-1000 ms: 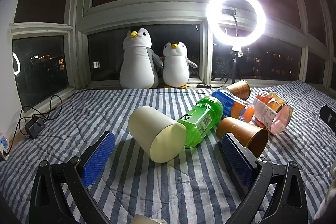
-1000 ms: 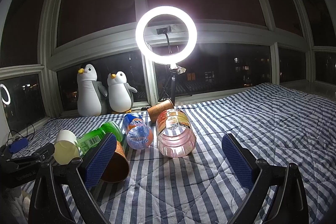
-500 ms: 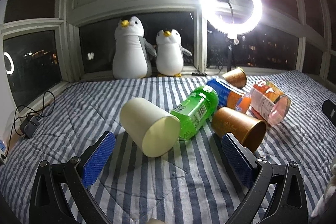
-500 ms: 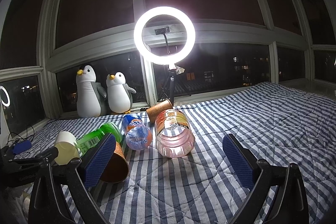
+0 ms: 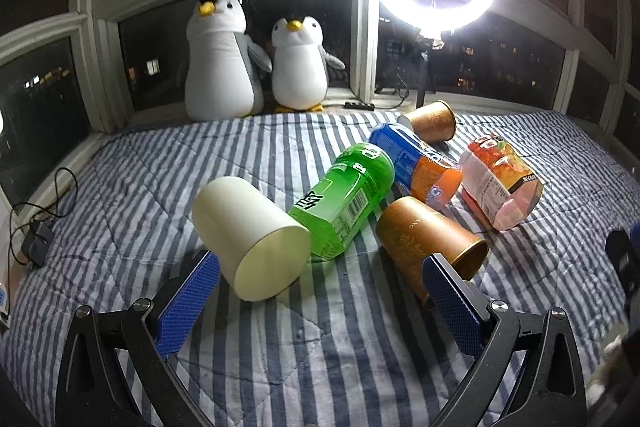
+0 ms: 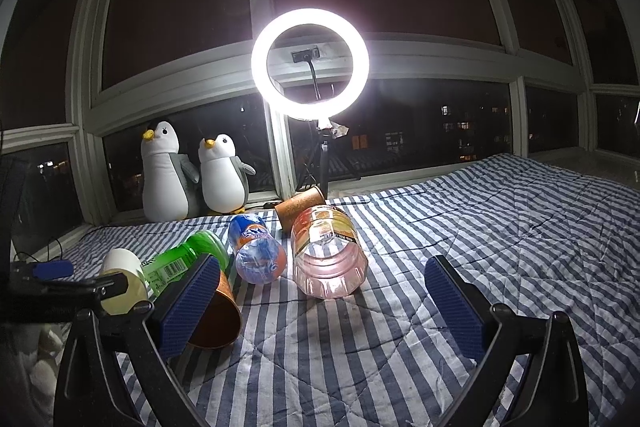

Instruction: Flip cup upside down

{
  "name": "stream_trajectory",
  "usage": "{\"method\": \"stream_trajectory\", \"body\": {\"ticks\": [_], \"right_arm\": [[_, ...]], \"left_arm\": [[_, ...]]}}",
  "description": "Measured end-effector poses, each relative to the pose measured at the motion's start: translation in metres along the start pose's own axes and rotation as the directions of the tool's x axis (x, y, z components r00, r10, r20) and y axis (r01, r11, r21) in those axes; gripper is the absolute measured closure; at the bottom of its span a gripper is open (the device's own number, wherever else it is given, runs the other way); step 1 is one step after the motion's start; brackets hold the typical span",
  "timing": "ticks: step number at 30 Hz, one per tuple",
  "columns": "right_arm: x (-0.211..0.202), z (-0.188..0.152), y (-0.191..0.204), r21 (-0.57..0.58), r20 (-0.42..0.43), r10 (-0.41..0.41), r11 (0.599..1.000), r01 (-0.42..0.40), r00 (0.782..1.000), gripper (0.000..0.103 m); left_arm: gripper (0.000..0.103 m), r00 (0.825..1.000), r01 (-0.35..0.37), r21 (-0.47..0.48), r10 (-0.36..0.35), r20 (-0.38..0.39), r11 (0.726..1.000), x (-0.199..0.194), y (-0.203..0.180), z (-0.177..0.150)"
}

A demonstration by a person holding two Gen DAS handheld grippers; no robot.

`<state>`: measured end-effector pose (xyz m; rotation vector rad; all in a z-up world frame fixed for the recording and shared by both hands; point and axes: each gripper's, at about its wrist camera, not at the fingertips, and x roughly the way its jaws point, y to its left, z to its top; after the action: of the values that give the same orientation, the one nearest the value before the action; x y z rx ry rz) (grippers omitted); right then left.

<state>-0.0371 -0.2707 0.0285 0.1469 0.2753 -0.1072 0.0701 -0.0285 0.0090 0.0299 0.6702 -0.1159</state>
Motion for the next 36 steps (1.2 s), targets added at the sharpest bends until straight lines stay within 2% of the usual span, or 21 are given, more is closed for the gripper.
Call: {"method": "stream_trajectory", "body": {"ticks": [7, 14, 18, 25, 27, 29, 32, 36], "right_arm": [[-0.002, 0.004, -0.001, 0.001, -0.013, -0.019, 1.000, 0.019, 1.000, 0.002], [-0.006, 0.006, -0.007, 0.011, -0.037, -0.035, 0.999, 0.035, 0.999, 0.002], [-0.008, 0.006, -0.010, 0.014, -0.044, -0.044, 0.999, 0.045, 0.998, 0.002], [-0.017, 0.009, -0.015, 0.028, -0.027, -0.046, 0.999, 0.047, 0.999, 0.002], [-0.020, 0.010, -0.016, 0.030, -0.019, -0.046, 0.998, 0.046, 0.999, 0.002], [-0.022, 0.011, -0.016, 0.032, -0.015, -0.046, 0.998, 0.046, 0.999, 0.002], [-0.024, 0.011, -0.018, 0.039, -0.013, -0.046, 0.998, 0.047, 0.999, 0.002], [-0.026, 0.012, -0.023, 0.057, -0.012, -0.049, 0.997, 0.049, 0.999, 0.002]], "left_arm": [[0.000, 0.991, 0.060, -0.022, -0.062, -0.115, 0.998, 0.018, -0.006, 0.023], [0.000, 0.968, 0.113, -0.038, -0.119, -0.223, 0.993, 0.036, -0.022, 0.044], [0.001, 0.942, 0.136, -0.103, -0.161, -0.295, 0.985, 0.052, -0.026, 0.051], [0.011, 0.888, 0.142, -0.216, -0.221, -0.403, 0.966, 0.083, -0.037, 0.057], [0.013, 0.876, 0.140, -0.230, -0.229, -0.425, 0.963, 0.092, -0.042, 0.057], [0.020, 0.861, 0.135, -0.244, -0.235, -0.450, 0.960, 0.100, -0.045, 0.056], [0.021, 0.833, 0.139, -0.276, -0.263, -0.487, 0.951, 0.113, -0.051, 0.054], [0.026, 0.808, 0.146, -0.277, -0.276, -0.520, 0.950, 0.124, -0.062, 0.050]]}}
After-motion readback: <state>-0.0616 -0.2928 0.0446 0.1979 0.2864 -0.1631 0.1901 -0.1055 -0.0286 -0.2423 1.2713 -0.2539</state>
